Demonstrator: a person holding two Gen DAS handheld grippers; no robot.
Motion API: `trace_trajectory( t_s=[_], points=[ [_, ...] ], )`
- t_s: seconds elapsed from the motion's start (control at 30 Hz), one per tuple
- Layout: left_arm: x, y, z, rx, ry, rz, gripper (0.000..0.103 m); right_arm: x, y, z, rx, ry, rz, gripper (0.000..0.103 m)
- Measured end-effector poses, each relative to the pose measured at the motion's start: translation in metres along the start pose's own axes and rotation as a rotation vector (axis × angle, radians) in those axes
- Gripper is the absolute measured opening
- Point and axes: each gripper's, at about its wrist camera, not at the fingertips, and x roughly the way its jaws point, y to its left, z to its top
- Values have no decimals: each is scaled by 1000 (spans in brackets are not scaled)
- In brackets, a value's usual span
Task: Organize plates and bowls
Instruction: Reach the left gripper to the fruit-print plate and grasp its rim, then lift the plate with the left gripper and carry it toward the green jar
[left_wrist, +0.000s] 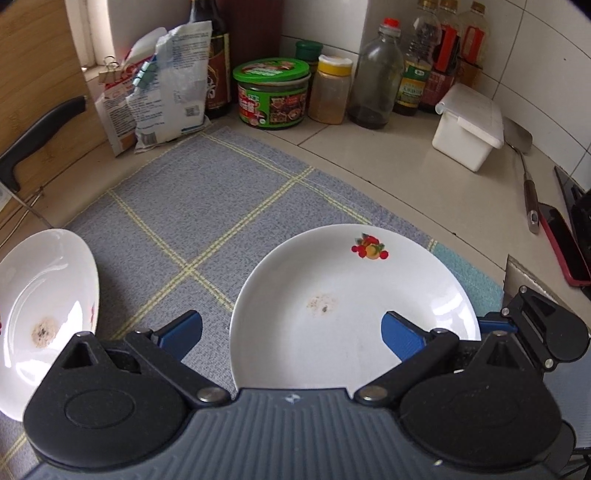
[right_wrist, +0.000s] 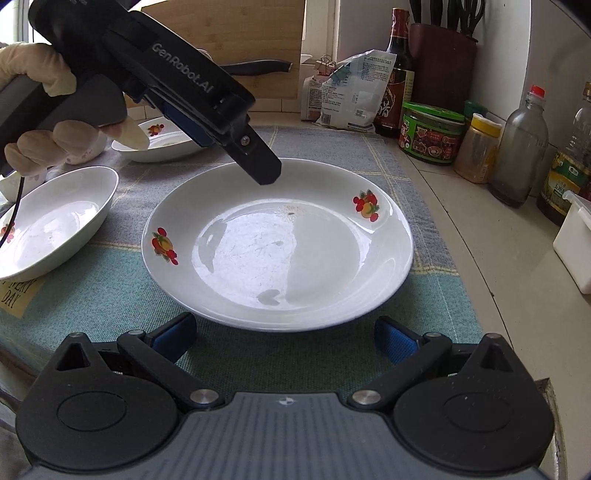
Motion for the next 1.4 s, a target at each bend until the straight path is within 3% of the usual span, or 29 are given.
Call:
trace_trajectory(
  t_s=[0.2, 0.37, 0.57, 0.87, 1.4],
  points=[
    [22, 4, 8, 64, 64, -75, 96, 5, -3, 5, -21, -7, 22, 103],
    [33, 9, 15, 90, 111, -134, 84, 9, -5, 9, -44, 11, 47, 103],
    [41, 14, 20, 95, 152, -176, 80, 12, -7, 13, -58, 28, 63, 103],
    [48, 18, 25, 103, 161, -200, 75, 13, -8, 15, -67, 47, 80, 103],
    [47, 13, 26, 144, 156, -203, 74, 15, -8, 20, -77, 102, 71, 103]
  ],
)
